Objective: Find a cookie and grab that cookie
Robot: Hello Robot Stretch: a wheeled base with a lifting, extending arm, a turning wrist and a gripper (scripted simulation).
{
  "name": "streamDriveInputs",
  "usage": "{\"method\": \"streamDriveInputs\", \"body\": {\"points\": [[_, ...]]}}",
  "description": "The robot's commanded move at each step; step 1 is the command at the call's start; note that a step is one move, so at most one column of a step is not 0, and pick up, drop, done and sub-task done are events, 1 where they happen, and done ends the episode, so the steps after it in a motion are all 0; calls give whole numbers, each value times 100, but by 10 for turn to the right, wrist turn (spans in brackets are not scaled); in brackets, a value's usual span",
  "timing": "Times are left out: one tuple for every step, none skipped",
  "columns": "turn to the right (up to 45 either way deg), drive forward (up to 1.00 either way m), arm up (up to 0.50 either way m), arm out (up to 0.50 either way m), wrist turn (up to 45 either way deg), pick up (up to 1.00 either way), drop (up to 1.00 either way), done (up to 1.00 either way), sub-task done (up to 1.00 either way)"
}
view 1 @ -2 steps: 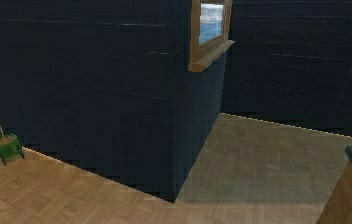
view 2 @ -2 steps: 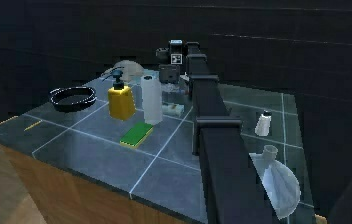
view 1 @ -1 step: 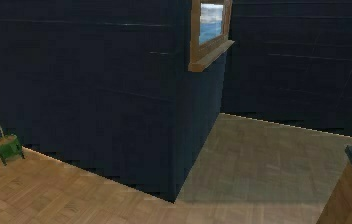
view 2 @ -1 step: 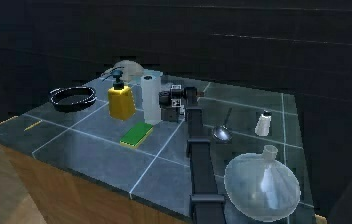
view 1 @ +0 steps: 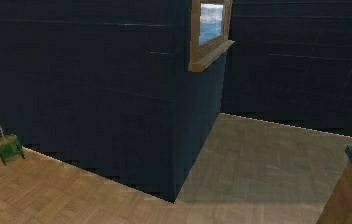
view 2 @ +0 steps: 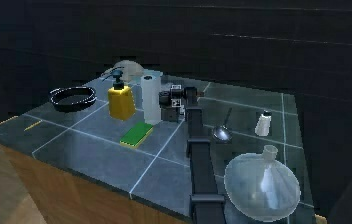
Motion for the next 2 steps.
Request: {"method": "streamDriveInputs", "body": {"points": [[0,0,10,0,0,0,0,0,0],[0,0,0,0,0,0,0,100,0]]}}
